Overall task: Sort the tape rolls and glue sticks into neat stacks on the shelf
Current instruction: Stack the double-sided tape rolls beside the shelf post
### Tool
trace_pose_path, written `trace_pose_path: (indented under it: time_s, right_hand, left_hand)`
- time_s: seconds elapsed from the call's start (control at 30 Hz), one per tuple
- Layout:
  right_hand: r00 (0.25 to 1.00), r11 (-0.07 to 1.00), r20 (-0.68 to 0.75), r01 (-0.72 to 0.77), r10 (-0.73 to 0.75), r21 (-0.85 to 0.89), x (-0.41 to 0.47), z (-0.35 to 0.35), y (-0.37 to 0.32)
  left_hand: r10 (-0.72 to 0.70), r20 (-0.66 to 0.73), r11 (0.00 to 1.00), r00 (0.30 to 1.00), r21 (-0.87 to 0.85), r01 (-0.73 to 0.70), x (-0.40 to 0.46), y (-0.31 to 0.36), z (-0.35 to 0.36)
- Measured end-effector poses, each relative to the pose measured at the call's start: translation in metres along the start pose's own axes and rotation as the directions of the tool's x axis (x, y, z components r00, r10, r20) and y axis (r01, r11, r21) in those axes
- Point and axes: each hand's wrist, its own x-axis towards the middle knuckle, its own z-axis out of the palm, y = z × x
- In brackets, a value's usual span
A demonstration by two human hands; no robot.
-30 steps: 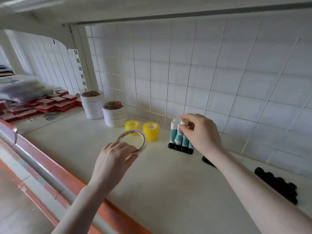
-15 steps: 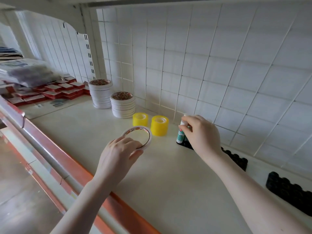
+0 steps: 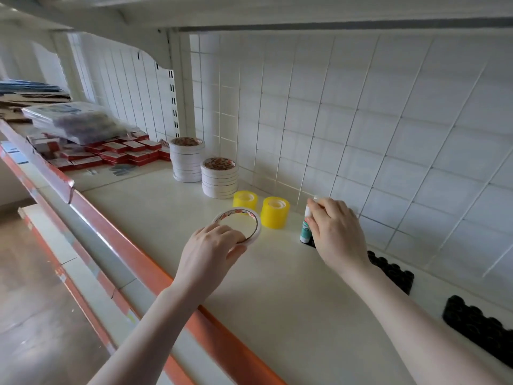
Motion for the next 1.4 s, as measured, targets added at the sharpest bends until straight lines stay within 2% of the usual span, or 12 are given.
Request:
trace_pose_path:
  time_s: [0.2,0.43,0.63,0.8,0.97,1.23,1.4]
  right_hand:
    - [0.995,0.994,-0.102,0.015,-0.004,0.112,0.011,-0.01,-0.019]
    - [0.999,0.988,0.047,0.017,-0.025,0.156,0.029,0.022,-0.07]
    - [0.992,0.996,0.112,0.055,-0.062,0.071,0.047,0.062,-0.123]
    - [0.991,0.999,0.127,0.04,-0.038,-0.012,0.074,0.095,-0.161]
    - [0.985,0.999,0.168,0.029,-0.025,-0.021,0.096,0.119,-0.19]
    - [0.976,0.998,0.214,-0.029,0.041,-0.056,0.104,0.143,-0.208]
    - [0.979,0.995,0.18,-0.082,0.09,-0.053,0.096,0.153,-0.205]
  left_hand:
    - [0.004,-0.048,0.999,0.999,0.045,-0.002,-0.005,-0.019,-0.02]
    - [0.06,-0.085,0.997,0.995,0.061,-0.055,0.011,-0.062,-0.046]
    - [0.126,-0.069,0.989,0.99,0.082,-0.121,0.034,-0.128,-0.065]
    - [0.216,-0.037,0.975,0.976,0.055,-0.214,0.064,-0.189,-0.076]
    - [0.277,-0.03,0.96,0.96,0.05,-0.275,0.099,-0.238,-0.083]
    - [0.291,-0.029,0.957,0.956,0.016,-0.291,0.153,-0.276,-0.08]
    - [0.281,0.063,0.96,0.958,-0.008,-0.281,0.183,-0.28,-0.062]
